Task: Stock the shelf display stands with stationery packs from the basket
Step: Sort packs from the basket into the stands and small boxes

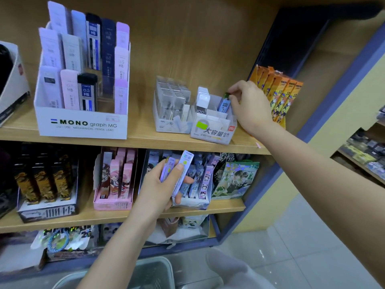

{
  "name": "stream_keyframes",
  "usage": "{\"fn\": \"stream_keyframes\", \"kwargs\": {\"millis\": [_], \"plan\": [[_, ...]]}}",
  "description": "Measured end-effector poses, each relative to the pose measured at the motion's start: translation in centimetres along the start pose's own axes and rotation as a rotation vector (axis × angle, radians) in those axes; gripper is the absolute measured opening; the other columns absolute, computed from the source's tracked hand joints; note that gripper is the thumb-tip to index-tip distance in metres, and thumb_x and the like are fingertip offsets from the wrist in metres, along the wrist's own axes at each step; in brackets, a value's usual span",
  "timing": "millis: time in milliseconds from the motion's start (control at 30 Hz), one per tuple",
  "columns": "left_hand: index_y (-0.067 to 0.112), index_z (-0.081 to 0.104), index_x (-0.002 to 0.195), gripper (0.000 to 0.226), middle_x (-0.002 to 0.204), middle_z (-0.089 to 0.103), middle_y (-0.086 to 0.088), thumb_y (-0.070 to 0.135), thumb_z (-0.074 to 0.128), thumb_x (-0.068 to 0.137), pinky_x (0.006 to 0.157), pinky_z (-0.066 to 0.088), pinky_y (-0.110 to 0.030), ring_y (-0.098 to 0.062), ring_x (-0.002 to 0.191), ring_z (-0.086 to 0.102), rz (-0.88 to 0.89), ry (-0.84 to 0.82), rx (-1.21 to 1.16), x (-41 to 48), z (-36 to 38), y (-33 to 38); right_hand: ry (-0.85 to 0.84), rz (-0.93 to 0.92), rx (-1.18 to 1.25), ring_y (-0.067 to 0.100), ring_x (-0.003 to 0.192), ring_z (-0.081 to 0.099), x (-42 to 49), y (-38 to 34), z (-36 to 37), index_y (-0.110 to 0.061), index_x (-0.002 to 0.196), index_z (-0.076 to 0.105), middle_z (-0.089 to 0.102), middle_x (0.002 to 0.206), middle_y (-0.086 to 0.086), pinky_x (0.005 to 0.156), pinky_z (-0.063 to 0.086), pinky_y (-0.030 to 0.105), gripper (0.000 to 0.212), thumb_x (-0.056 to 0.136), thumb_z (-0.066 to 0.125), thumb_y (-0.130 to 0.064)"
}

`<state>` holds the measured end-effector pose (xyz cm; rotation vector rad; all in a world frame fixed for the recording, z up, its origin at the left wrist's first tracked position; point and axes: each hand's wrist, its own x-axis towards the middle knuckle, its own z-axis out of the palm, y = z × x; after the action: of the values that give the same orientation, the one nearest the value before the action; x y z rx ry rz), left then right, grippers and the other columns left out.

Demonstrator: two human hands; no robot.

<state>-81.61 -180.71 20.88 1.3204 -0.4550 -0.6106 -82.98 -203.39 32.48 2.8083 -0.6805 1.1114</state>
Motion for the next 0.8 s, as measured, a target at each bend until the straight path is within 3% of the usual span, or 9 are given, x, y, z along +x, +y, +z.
{"fn": "stream_keyframes", "kwargs": {"millis": [167, 300, 433, 500, 600, 667, 800], "plan": [[0.022, 0.060, 0.098, 0.013, 0.074, 0.072, 0.004, 0.029, 0.049, 0.097, 0.035, 0.022, -0.016, -0.010, 0.038, 0.042, -0.004, 0.020, -0.009, -0.2, -0.3, 0.0, -0.021, -0.066, 0.067, 0.018, 0.099, 0.053, -2.5, -0.7, -1.3, -0.010, 0.114, 0.056, 0.052, 0.109, 0.003, 0.076, 0.040, 0.026, 0.021, 0.095, 0.050, -0.013], [0.024, 0.061, 0.100, 0.014, 0.068, 0.068, 0.008, 0.032, 0.050, 0.096, 0.036, 0.021, -0.016, -0.008, 0.039, 0.040, 0.005, 0.019, -0.025, -0.4, -0.4, 0.3, -0.100, -0.108, 0.277, 0.001, 0.076, 0.050, -5.9, -3.6, -2.5, -0.016, 0.106, 0.059, 0.051, 0.097, -0.008, 0.069, 0.039, 0.012, 0.014, 0.096, 0.050, -0.016], [0.029, 0.064, 0.094, 0.007, 0.069, 0.063, 0.007, 0.030, 0.057, 0.092, 0.040, 0.027, -0.012, -0.003, 0.042, 0.039, 0.062, 0.016, -0.004, -0.7, -0.2, 0.5, -0.387, -0.078, 0.391, 0.001, 0.073, 0.054, -9.2, -6.3, -3.0, -0.015, 0.102, 0.062, 0.059, 0.091, -0.004, 0.063, 0.039, 0.009, 0.021, 0.099, 0.045, -0.028], [0.031, 0.064, 0.091, 0.006, 0.071, 0.061, 0.008, 0.025, 0.062, 0.089, 0.044, 0.035, -0.008, 0.002, 0.048, 0.049, 0.110, 0.018, 0.044, -0.7, -0.2, 0.5, -0.579, 0.038, 0.453, 0.009, 0.067, 0.061, -9.9, -6.8, -2.9, -0.013, 0.099, 0.061, 0.063, 0.086, 0.004, 0.061, 0.045, 0.016, 0.028, 0.099, 0.043, -0.034], [0.031, 0.065, 0.091, 0.016, 0.084, 0.065, 0.004, 0.017, 0.069, 0.083, 0.059, 0.044, -0.006, 0.004, 0.069, 0.059, 0.175, 0.006, 0.108, -0.8, -0.5, 0.4, -0.796, 0.266, 0.732, 0.007, 0.056, 0.060, -10.2, -7.1, -2.8, -0.010, 0.095, 0.060, 0.063, 0.075, 0.006, 0.056, 0.052, 0.017, 0.025, 0.098, 0.046, -0.030], [0.029, 0.064, 0.092, 0.018, 0.086, 0.067, 0.005, 0.015, 0.071, 0.083, 0.059, 0.046, -0.007, 0.003, 0.068, 0.060, 0.187, 0.008, 0.119, -0.8, -0.6, 0.5, -0.798, 0.338, 0.865, 0.007, 0.057, 0.061, -10.1, -7.1, -2.9, -0.009, 0.095, 0.061, 0.064, 0.074, 0.006, 0.059, 0.054, 0.017, 0.015, 0.097, 0.051, -0.020], [0.023, 0.060, 0.096, 0.005, 0.071, 0.062, 0.014, 0.021, 0.060, 0.091, 0.047, 0.035, -0.011, 0.005, 0.045, 0.047, 0.157, 0.038, 0.084, -0.7, -0.5, 0.8, -0.645, 0.317, 0.937, 0.004, 0.061, 0.064, -9.6, -6.6, -3.4, -0.010, 0.100, 0.059, 0.066, 0.078, 0.006, 0.065, 0.056, 0.017, 0.009, 0.094, 0.053, -0.006]]}}
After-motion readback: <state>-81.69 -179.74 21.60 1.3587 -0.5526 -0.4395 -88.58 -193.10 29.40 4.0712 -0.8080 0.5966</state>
